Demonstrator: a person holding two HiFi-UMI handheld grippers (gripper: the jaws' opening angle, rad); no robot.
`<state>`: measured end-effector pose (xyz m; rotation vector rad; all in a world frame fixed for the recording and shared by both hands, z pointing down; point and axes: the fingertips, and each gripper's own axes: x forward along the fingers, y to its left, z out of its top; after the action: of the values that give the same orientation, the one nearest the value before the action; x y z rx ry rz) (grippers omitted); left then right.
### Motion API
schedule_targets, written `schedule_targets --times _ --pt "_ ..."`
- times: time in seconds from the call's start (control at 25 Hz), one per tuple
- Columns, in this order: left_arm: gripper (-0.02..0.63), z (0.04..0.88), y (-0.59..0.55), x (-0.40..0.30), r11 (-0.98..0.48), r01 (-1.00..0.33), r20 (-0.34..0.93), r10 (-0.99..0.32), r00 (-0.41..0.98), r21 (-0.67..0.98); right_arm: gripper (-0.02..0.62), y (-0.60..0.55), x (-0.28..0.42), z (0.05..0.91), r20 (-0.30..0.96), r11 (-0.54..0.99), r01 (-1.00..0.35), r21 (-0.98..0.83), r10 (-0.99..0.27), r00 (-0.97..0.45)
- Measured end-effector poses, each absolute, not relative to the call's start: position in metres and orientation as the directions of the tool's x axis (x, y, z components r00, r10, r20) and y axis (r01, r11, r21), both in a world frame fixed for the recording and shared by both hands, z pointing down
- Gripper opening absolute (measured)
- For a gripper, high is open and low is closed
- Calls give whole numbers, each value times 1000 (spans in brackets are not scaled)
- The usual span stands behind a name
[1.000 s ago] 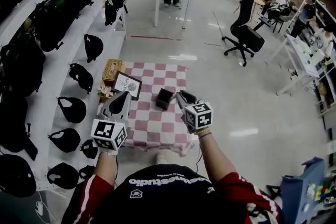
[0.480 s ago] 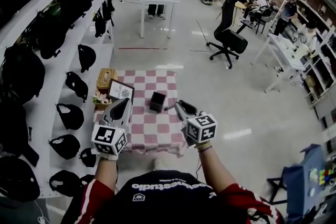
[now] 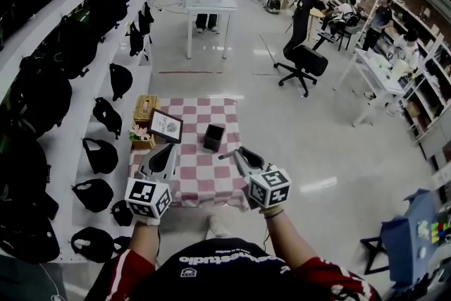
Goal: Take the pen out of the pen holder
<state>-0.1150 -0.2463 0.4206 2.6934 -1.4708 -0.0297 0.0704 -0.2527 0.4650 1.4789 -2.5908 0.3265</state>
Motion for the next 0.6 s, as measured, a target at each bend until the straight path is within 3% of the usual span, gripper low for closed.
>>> schedule_targets --times 0.6 --pt "6 414 -199 -127 -544 -836 -21 -839 544 71 72 -205 63 417 126 457 -887 -69 -878 -462"
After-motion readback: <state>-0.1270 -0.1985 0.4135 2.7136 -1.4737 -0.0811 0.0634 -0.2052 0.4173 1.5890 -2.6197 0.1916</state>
